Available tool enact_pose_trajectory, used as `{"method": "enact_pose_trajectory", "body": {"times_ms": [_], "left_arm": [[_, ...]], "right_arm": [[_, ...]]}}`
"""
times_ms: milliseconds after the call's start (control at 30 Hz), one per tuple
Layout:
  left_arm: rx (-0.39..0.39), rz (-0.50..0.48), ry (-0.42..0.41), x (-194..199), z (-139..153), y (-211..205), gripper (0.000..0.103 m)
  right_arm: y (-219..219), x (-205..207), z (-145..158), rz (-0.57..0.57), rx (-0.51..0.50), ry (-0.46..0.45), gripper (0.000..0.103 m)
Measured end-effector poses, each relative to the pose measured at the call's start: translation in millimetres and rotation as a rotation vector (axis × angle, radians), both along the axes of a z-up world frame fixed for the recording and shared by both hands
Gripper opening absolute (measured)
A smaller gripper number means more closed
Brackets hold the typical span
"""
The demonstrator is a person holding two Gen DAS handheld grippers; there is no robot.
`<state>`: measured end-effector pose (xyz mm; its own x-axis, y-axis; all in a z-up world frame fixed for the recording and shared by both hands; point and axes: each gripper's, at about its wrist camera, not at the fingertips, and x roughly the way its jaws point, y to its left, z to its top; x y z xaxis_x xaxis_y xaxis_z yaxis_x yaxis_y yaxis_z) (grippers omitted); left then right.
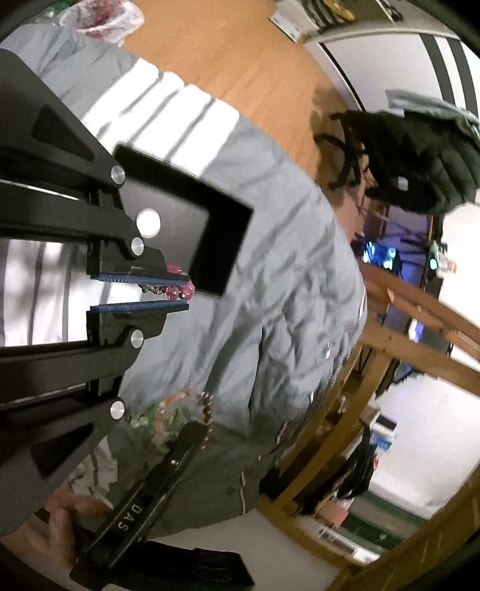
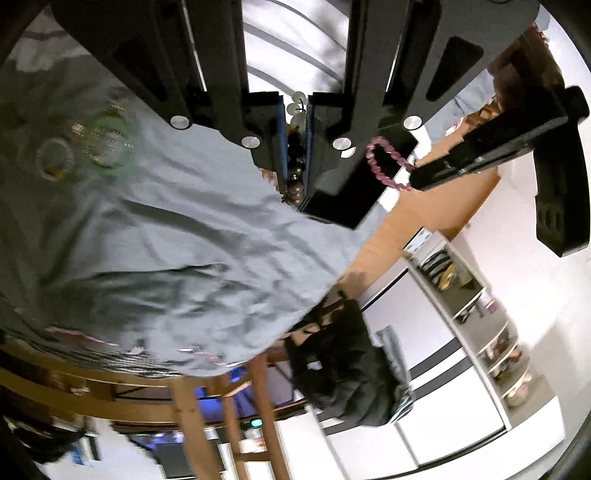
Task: Organize jewelry
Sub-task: 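Carry both bracelets into the black box and open both tools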
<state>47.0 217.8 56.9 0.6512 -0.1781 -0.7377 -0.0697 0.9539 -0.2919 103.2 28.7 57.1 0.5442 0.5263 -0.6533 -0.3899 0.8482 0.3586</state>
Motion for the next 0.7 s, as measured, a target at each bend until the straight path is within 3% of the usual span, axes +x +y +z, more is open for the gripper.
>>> {"method": "enact_pose_trajectory", "body": {"times_ms": [300,433,533,700], "left_arm": [[0.024,0.051,0.059,2,-22,40,0.008],[0.01,0.042,0.102,11,-36,44,0.008],[0.001,0.039,0.092,9,-33,44,0.008],[-0.014,0.058,0.084,8,-33,47,0.008]], "right_arm": [[89,19,-39,0.103,-0.016,0.054,0.008],[101,16,-63,0.13,-0.043,0.082,0.008],[106,12,-78,0.155,-0.062,0.098,0.008],[104,10,-80,0.175,-0.063,0.098,0.008]]}}
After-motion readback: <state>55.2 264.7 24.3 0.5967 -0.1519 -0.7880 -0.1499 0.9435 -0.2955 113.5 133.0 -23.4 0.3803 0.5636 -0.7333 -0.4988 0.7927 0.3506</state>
